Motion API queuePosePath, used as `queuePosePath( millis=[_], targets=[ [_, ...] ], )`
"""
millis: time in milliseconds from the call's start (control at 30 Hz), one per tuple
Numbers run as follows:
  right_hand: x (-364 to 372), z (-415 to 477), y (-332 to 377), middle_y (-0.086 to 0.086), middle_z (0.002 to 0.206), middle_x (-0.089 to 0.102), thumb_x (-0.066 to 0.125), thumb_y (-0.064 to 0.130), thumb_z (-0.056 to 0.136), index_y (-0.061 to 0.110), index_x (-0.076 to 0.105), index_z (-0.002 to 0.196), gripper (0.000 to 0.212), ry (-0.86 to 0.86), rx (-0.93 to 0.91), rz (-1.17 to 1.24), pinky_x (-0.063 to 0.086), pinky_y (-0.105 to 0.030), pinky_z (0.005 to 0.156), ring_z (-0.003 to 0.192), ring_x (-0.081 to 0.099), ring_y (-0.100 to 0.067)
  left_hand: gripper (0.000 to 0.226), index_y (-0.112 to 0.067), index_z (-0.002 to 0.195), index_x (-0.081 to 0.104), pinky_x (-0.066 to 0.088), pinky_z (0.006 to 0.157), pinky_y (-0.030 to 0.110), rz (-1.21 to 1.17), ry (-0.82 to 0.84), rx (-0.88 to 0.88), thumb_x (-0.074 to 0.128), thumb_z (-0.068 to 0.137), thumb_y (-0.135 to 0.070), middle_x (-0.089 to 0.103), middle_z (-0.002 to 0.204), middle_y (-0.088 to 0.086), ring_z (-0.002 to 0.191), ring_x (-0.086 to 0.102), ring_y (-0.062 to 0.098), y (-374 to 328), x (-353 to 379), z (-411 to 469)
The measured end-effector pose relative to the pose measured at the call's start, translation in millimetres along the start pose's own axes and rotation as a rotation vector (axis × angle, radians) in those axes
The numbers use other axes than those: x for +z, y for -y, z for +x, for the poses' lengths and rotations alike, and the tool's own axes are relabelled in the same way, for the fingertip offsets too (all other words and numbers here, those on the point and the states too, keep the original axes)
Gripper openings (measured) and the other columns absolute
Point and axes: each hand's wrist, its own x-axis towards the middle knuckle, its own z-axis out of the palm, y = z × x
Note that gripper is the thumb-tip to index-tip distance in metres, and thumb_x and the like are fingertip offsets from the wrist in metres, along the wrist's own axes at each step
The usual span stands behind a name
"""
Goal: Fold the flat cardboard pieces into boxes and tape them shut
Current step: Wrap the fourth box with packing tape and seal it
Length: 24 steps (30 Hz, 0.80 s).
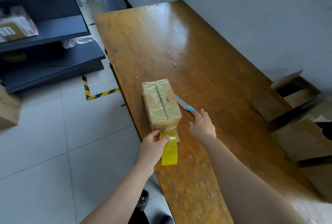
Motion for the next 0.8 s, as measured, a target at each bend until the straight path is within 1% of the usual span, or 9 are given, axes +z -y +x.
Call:
queuePosePath(
  millis=[100, 167, 233, 300, 400, 500, 633, 733, 800],
  targets=[
    [8, 12, -2, -0.004, 0.163, 0.003, 0.045, 0.028, 0.102, 0.02, 0.015, 0.154, 0.061, 0.079, -0.028, -0.099, 0.017, -0.042, 0.12, 0.149, 0.003, -0.022, 0.021, -0.034, 0.107, 0.058, 0.047, 0.062, 0.02, -0.05, 0.003, -0.02, 0.066, 0.088, -0.035, 0.063, 0.101, -0.009, 0.086, 0.065, 0.007, -1, 1, 1],
    [9, 17, -3, -0.006, 0.154, 0.031, 0.049, 0.031, 0.1, 0.019, 0.036, 0.148, 0.051, -0.045, -0.024, -0.17, 0.033, -0.038, 0.11, 0.14, 0.031, -0.024, 0.016, -0.036, 0.101, 0.057, 0.048, 0.061, 0.021, -0.087, -0.007, -0.028, 0.066, 0.087, -0.036, 0.063, 0.099, -0.006, 0.082, 0.066, 0.007, 0, 2, 2],
    [8, 16, -4, -0.003, 0.119, 0.057, 0.054, 0.025, 0.097, 0.02, 0.059, 0.128, 0.031, -0.185, -0.068, -0.242, 0.043, -0.031, 0.088, 0.101, 0.054, -0.019, 0.016, -0.036, 0.1, 0.057, 0.05, 0.061, 0.022, -0.112, -0.009, -0.023, 0.067, 0.087, -0.036, 0.063, 0.098, -0.005, 0.079, 0.067, 0.005, 1, 2, 3],
    [12, 11, -3, -0.003, 0.102, 0.057, 0.057, 0.018, 0.094, 0.019, 0.063, 0.115, 0.022, -0.213, -0.087, -0.221, 0.041, -0.029, 0.074, 0.08, 0.044, -0.017, 0.015, -0.035, 0.098, 0.059, 0.053, 0.068, 0.027, -0.113, -0.014, 0.006, 0.068, 0.087, -0.034, 0.063, 0.099, -0.003, 0.085, 0.066, 0.01, 2, 1, 5],
    [17, 5, 0, -0.006, 0.107, 0.057, 0.063, 0.011, 0.089, 0.018, 0.048, 0.115, 0.031, -0.169, 0.008, 0.026, 0.041, -0.029, 0.067, 0.083, 0.046, -0.018, 0.013, -0.031, 0.096, 0.06, 0.052, 0.071, 0.028, -0.115, -0.016, 0.033, 0.069, 0.087, -0.031, 0.063, 0.097, 0.0, 0.087, 0.064, 0.013, 0, 0, 9],
    [17, 1, 1, -0.009, 0.12, 0.052, 0.058, 0.007, 0.089, 0.013, 0.048, 0.125, 0.038, -0.117, 0.096, 0.225, 0.047, -0.029, 0.073, 0.096, 0.055, -0.022, 0.018, -0.028, 0.098, 0.06, 0.053, 0.074, 0.031, -0.146, -0.013, -0.005, 0.072, 0.085, -0.031, 0.065, 0.098, 0.001, 0.089, 0.065, 0.015, -3, 0, 11],
    [8, -16, -2, -0.006, 0.119, 0.058, 0.049, 0.023, 0.096, 0.013, 0.054, 0.122, 0.028, -0.326, 0.22, 0.421, 0.048, -0.029, 0.068, 0.09, 0.06, -0.019, 0.046, -0.025, 0.107, 0.059, 0.056, 0.081, 0.04, -0.155, 0.047, -0.057, 0.083, 0.069, -0.035, 0.068, 0.101, 0.002, 0.09, 0.069, 0.019, -4, -3, 9],
    [-2, -33, 6, 0.002, 0.087, 0.062, 0.045, 0.04, 0.098, 0.02, 0.056, 0.092, 0.024, -0.521, -0.003, 0.422, 0.037, -0.023, 0.053, 0.07, 0.056, -0.015, 0.045, -0.025, 0.105, 0.058, 0.057, 0.074, 0.038, -0.156, 0.065, -0.057, 0.085, 0.07, -0.026, 0.07, 0.102, 0.004, 0.086, 0.071, 0.019, -7, -4, 9],
    [-9, -48, 15, 0.005, 0.083, 0.063, 0.046, 0.033, 0.099, 0.02, 0.063, 0.093, 0.022, -0.609, -0.281, 0.369, 0.034, -0.022, 0.049, 0.067, 0.058, -0.017, 0.043, -0.025, 0.104, 0.058, 0.056, 0.069, 0.035, -0.17, 0.061, -0.052, 0.085, 0.071, -0.023, 0.07, 0.101, 0.004, 0.084, 0.071, 0.018, -9, -3, 9]
  ],
)
